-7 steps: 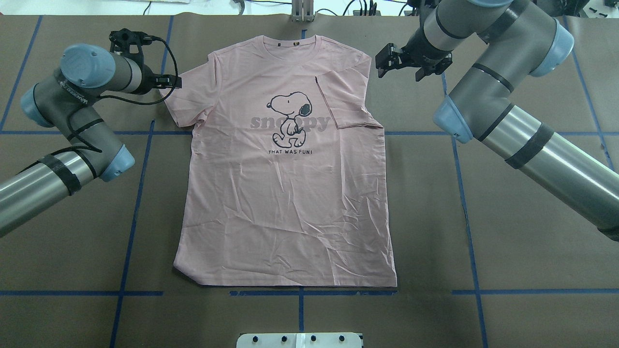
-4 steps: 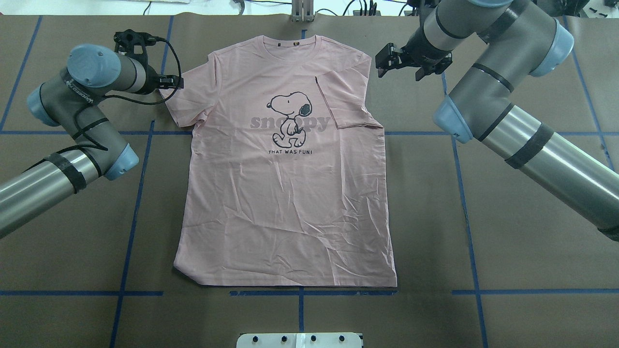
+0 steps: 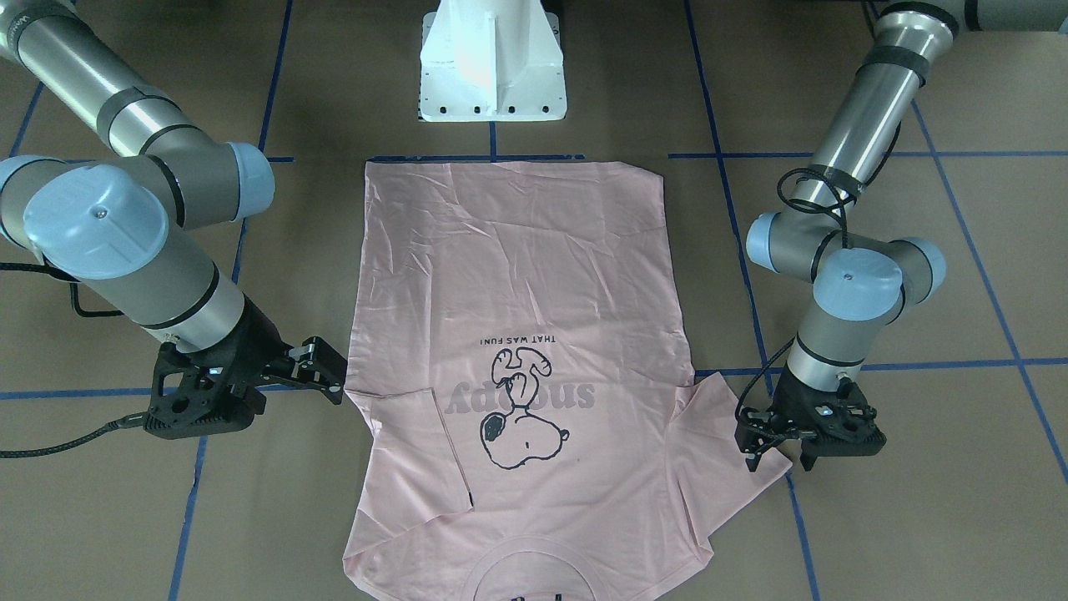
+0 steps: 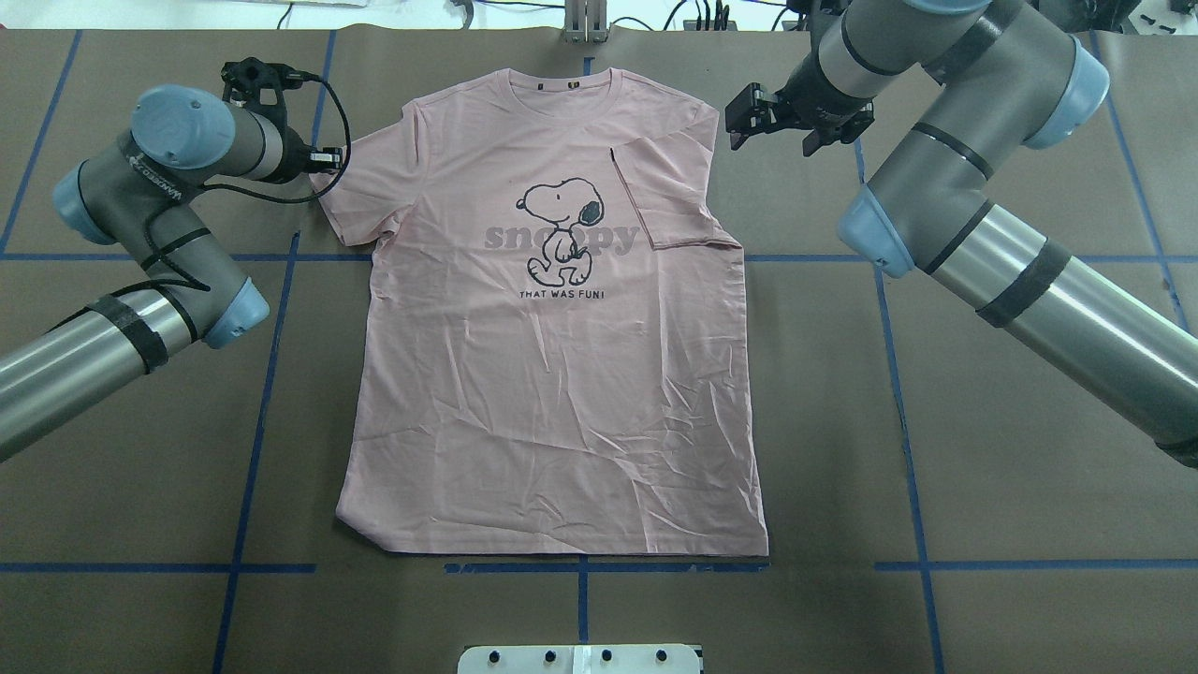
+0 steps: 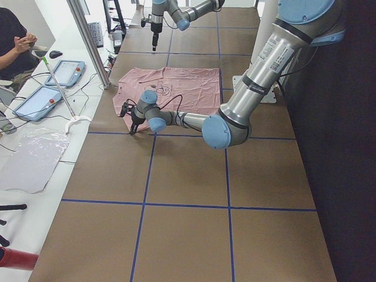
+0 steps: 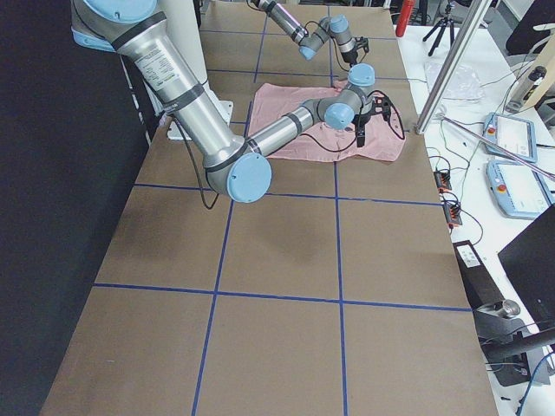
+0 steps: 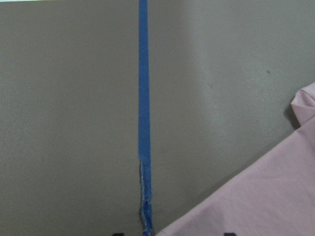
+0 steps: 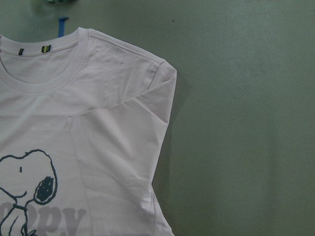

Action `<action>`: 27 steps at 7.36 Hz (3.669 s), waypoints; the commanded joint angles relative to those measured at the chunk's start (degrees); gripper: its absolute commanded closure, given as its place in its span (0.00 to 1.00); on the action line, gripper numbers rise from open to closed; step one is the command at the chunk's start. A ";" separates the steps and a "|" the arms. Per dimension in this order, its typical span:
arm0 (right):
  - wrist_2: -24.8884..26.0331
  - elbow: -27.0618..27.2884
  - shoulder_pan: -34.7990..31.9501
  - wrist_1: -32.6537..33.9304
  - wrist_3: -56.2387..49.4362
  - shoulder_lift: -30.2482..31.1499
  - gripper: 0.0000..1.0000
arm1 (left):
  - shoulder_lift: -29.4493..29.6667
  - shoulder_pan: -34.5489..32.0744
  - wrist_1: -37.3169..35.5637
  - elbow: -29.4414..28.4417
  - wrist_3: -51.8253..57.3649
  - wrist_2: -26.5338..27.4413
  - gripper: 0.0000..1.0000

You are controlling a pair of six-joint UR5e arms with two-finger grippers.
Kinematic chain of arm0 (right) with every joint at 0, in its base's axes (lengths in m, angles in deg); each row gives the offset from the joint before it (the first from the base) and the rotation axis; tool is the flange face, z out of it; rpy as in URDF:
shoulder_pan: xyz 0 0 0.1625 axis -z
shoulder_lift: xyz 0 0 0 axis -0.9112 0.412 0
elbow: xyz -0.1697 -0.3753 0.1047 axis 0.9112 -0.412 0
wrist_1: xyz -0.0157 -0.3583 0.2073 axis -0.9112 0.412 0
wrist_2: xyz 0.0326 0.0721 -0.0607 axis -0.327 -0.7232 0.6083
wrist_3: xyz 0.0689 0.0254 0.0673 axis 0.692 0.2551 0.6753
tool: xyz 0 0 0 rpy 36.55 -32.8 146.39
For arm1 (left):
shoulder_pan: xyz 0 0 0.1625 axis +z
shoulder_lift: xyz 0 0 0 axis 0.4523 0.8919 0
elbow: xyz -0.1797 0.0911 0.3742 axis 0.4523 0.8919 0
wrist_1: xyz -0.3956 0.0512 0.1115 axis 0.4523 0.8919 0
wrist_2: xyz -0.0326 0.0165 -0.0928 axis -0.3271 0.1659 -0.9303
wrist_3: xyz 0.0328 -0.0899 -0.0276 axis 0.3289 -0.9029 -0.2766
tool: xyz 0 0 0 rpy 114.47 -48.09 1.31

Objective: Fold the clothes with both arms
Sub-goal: 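Release the sleeve and raise the right gripper while the left arm approaches, then fold the other sleeve inward with the left gripper while the right arm withdraws, then move both grippers down to the shirt hem corners nearest the robot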

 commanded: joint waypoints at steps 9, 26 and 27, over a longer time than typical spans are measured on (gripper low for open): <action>0.22 2.73 0.42 -0.33 0.36 2.19 0.00 | 12.35 6.99 -18.47 8.95 -19.42 -2.97 1.00; 23.90 37.01 35.70 5.12 31.35 30.76 0.00 | -17.73 13.50 -37.01 53.97 -12.58 -3.94 0.00; 28.13 36.32 40.28 5.21 31.56 29.97 0.00 | -17.73 13.50 -36.92 53.97 -12.67 -3.94 0.00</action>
